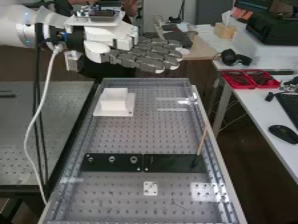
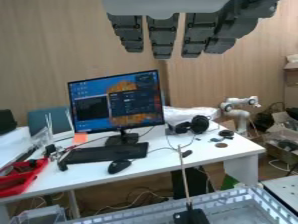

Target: Grab the drill bit and place it in the clear container

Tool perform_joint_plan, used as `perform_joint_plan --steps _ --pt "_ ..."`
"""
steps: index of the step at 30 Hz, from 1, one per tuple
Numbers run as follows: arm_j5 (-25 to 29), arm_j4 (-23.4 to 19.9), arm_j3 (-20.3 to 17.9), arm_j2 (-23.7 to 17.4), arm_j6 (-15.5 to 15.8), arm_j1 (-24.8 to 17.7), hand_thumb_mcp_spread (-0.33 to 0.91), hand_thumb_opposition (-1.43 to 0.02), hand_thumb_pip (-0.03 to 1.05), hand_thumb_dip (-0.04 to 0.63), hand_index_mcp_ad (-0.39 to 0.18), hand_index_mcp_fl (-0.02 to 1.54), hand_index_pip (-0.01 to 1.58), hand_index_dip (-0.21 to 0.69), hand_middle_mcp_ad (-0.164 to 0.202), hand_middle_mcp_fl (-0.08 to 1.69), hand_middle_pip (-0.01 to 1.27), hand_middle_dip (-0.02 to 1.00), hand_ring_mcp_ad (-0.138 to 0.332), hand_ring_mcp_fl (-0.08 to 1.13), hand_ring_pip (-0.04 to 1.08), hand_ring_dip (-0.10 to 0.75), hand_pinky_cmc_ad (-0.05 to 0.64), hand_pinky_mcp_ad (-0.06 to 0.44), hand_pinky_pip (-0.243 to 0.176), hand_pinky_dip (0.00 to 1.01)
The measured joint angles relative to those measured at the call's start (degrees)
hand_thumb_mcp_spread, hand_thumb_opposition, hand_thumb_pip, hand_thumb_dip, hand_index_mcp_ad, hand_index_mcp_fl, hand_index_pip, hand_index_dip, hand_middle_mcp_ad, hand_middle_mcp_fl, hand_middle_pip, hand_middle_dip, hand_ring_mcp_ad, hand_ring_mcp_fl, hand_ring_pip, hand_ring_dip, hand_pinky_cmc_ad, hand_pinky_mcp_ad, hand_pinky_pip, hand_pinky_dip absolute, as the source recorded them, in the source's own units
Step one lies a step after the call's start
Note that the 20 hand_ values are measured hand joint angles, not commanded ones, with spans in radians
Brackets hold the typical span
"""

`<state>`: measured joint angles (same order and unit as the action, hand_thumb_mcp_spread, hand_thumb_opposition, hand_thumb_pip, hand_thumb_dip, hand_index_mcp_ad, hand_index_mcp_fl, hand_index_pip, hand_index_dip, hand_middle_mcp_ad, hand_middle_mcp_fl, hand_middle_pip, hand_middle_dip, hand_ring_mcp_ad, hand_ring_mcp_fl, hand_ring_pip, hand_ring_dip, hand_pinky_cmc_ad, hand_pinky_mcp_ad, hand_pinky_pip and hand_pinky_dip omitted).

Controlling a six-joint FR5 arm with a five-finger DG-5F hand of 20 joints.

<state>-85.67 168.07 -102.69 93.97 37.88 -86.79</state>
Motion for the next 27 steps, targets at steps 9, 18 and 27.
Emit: perform_joint_plan --steps 9,18,27 --pt "1.74 -4.58 -3.46 2.7 -1.91 0.24 0.12 -0.63 0.2 0.007 0.026 0.05 0.07 0.017 0.087 0.02 0.13 0.02 0.168 0.02 0.08 0.014 0.182 0.101 -0.04 0.15" --pt "3.83 -10.39 -7.07 4.78 -5.32 0.37 0.22 -0.71 0.33 0.009 0.038 0.11 0.09 0.155 0.11 0.04 0.14 0.03 0.213 0.01 0.09 0.01 0.229 0.154 -0.08 0.23" --pt "4.92 -13.68 -8.64 7.4 -8.07 0.91 0.27 -0.74 0.44 0.049 0.028 0.18 0.1 0.253 0.115 0.03 0.15 0.04 0.218 0.01 0.09 0.012 0.239 0.166 -0.106 0.27"
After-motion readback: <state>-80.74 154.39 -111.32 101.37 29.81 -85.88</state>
